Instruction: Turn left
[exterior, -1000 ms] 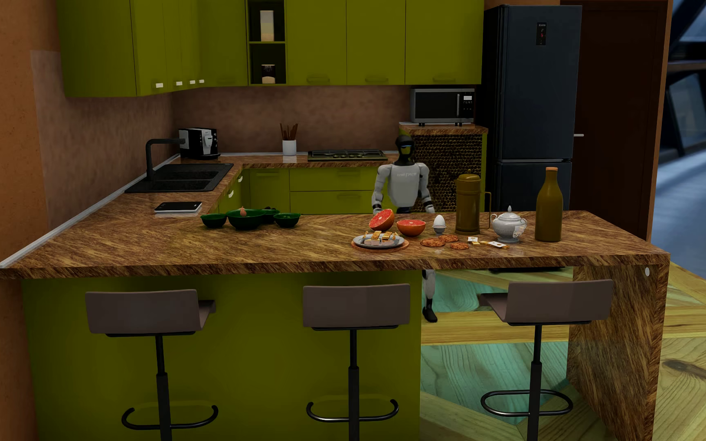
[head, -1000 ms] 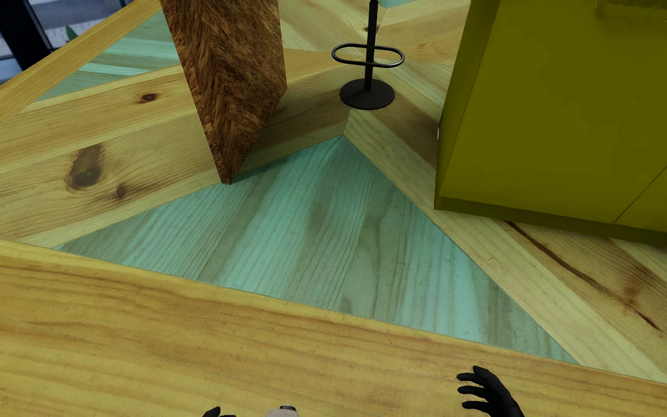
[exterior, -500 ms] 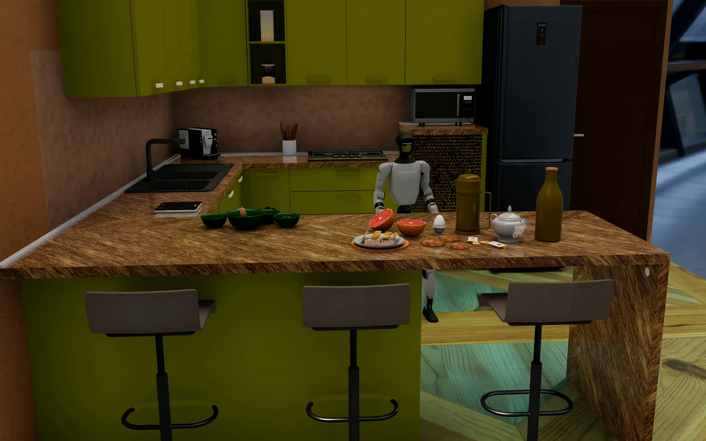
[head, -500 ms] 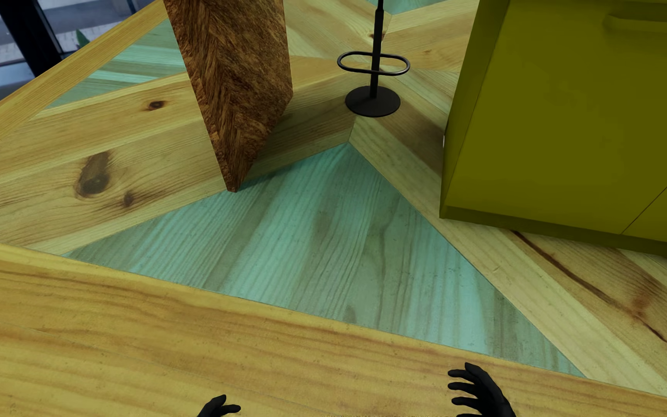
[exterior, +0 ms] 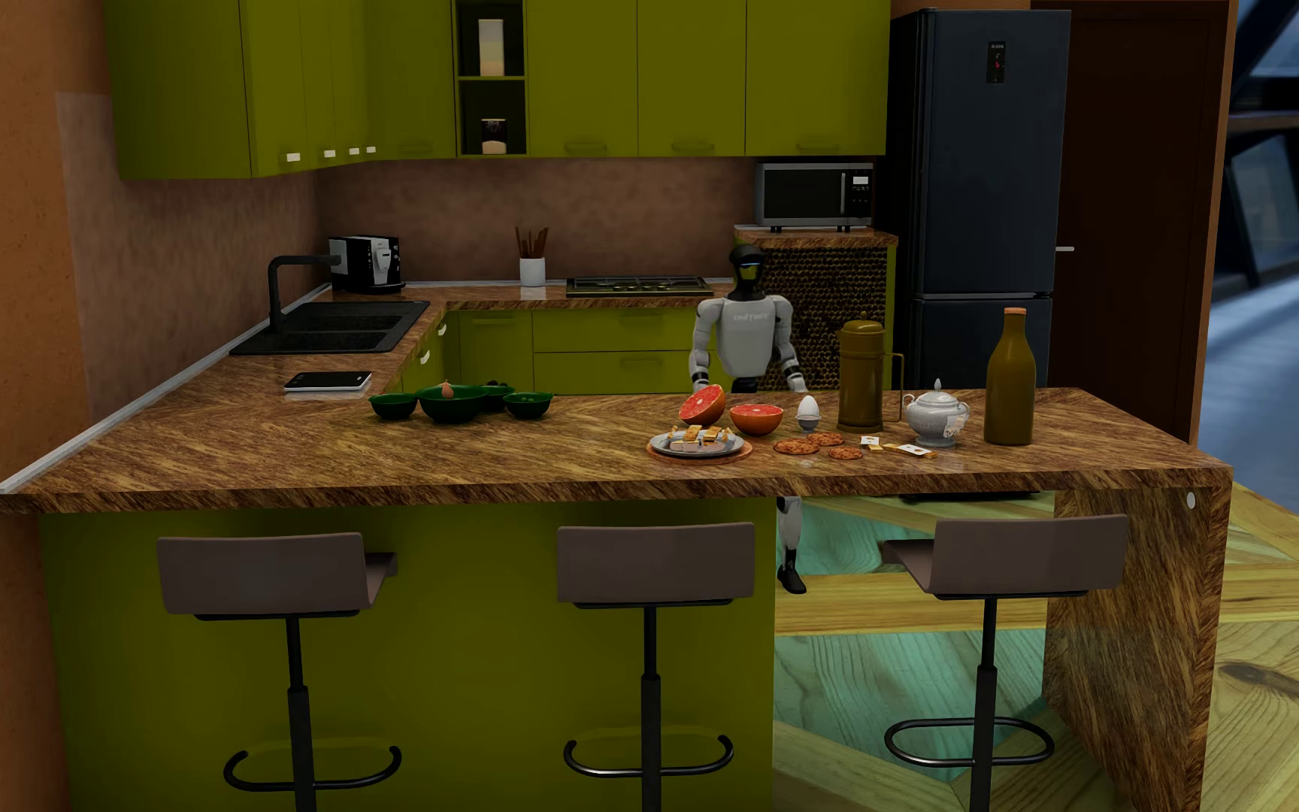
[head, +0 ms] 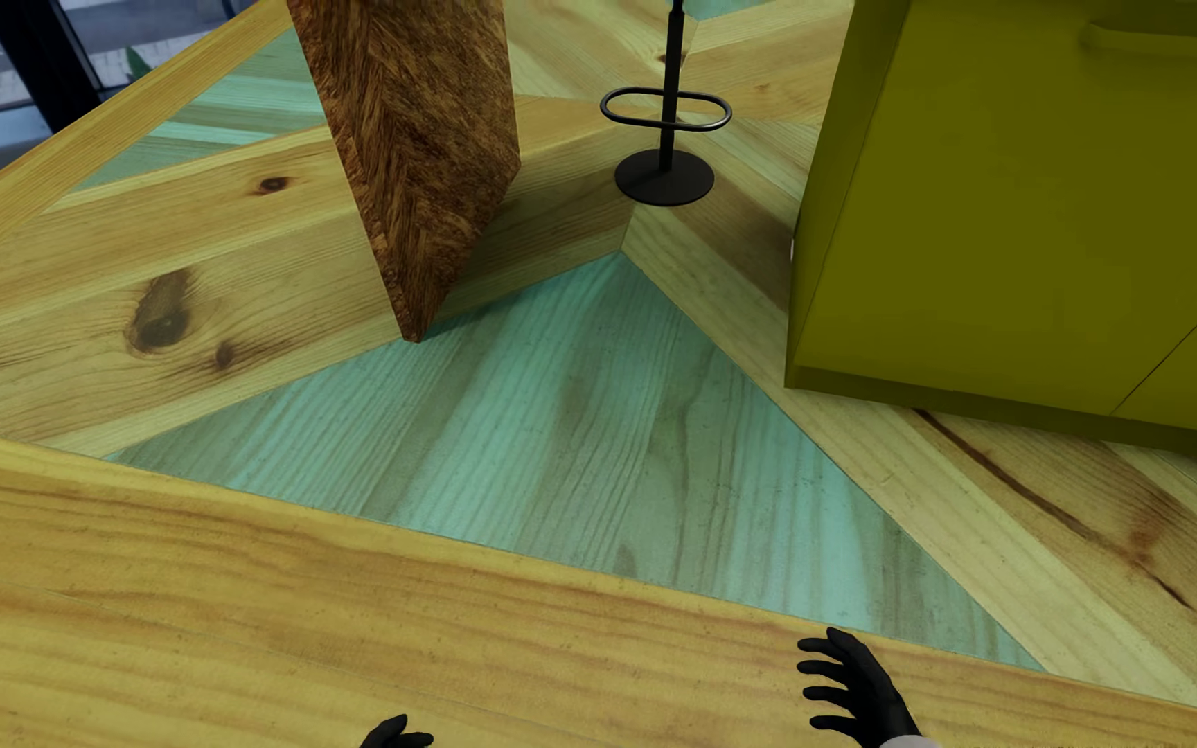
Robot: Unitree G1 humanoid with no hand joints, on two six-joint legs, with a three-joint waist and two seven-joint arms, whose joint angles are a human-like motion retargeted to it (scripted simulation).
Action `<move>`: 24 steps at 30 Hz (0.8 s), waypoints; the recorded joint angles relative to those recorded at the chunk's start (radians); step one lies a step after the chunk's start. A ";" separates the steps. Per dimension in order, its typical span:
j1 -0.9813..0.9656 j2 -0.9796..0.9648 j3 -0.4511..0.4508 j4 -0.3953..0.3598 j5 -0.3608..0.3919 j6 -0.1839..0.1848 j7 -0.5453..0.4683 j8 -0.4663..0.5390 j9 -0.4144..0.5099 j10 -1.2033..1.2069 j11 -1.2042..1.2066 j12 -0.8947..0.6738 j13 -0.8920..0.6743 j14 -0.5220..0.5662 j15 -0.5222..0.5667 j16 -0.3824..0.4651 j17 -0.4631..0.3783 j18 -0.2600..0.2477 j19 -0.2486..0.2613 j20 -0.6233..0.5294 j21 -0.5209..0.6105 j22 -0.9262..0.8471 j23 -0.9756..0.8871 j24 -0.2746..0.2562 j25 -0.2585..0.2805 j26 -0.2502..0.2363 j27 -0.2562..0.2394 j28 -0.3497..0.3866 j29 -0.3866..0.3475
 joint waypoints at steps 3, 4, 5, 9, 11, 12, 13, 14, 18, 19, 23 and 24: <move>-0.010 -0.011 -0.016 0.006 0.005 0.002 0.005 0.005 -0.016 0.008 0.005 -0.018 0.029 0.000 0.003 -0.002 -0.010 -0.001 -0.001 -0.002 -0.002 -0.013 -0.002 -0.023 -0.005 -0.004 0.013 0.005 0.060; -0.015 -0.018 -0.018 0.004 0.003 0.003 0.006 0.007 -0.025 0.008 0.008 -0.013 0.045 0.000 0.003 -0.002 -0.033 0.000 0.000 -0.002 -0.003 -0.013 -0.012 -0.022 -0.014 -0.014 0.022 0.005 0.075; -0.012 -0.010 -0.013 0.004 0.004 0.004 -0.002 -0.002 -0.024 0.001 -0.001 -0.031 0.041 0.005 0.007 -0.003 -0.028 -0.001 -0.002 -0.004 -0.019 0.009 -0.003 -0.012 -0.029 -0.017 0.030 0.008 0.078; -0.013 -0.008 0.020 -0.002 0.001 -0.004 -0.010 -0.010 -0.017 0.001 0.004 0.012 -0.007 -0.004 0.000 -0.012 -0.032 0.010 -0.006 0.015 -0.020 0.001 0.003 0.027 -0.074 -0.010 -0.007 0.029 0.047; -0.023 -0.021 0.041 0.006 0.007 -0.004 -0.009 -0.008 -0.016 0.023 0.031 0.007 0.001 -0.009 -0.016 -0.003 -0.006 -0.009 -0.009 -0.020 0.006 -0.001 0.000 0.030 -0.074 0.014 -0.058 0.008 0.032; -0.018 -0.008 0.037 0.013 0.013 0.005 -0.012 -0.012 -0.006 0.032 0.027 -0.011 0.000 -0.013 -0.016 0.008 -0.009 -0.010 -0.010 -0.007 -0.004 0.008 0.013 0.028 -0.062 0.028 -0.067 -0.011 0.034; -0.024 -0.011 0.019 0.011 0.011 0.009 -0.017 -0.016 -0.004 0.040 0.033 -0.018 0.002 -0.017 -0.021 -0.005 -0.022 -0.010 -0.010 0.018 0.001 0.010 0.000 0.031 -0.048 0.036 -0.060 -0.019 0.034; -0.028 -0.018 0.007 0.009 0.010 0.005 -0.016 -0.014 -0.006 0.041 0.039 -0.008 0.012 -0.018 -0.025 -0.025 -0.025 -0.011 -0.011 0.001 0.009 0.005 -0.011 0.031 -0.038 0.032 -0.047 -0.016 0.030; 0.002 -0.008 0.011 0.016 0.016 -0.010 -0.008 -0.006 0.010 0.011 0.042 -0.012 0.032 -0.007 -0.027 -0.009 -0.027 -0.022 -0.022 -0.024 -0.015 0.002 0.014 -0.002 -0.023 -0.035 0.038 -0.012 0.027; 0.006 -0.005 0.006 0.013 0.014 -0.007 -0.011 -0.009 0.014 0.005 0.042 -0.036 0.028 -0.001 -0.026 0.001 -0.031 -0.023 -0.024 -0.012 -0.016 0.001 0.002 -0.003 -0.023 -0.035 0.048 -0.006 0.021; 0.006 -0.016 -0.013 0.008 0.009 0.016 -0.005 -0.004 -0.017 -0.008 0.047 -0.027 0.038 0.006 -0.028 -0.012 -0.013 -0.024 -0.023 -0.021 -0.009 0.003 -0.016 0.005 -0.023 -0.020 0.012 0.037 -0.001; 0.013 -0.014 -0.009 0.001 0.002 0.011 -0.008 -0.006 -0.018 -0.019 0.053 -0.025 0.032 0.012 -0.032 -0.003 -0.014 -0.025 -0.025 -0.003 -0.005 0.001 0.007 -0.002 -0.024 -0.015 -0.001 0.034 0.001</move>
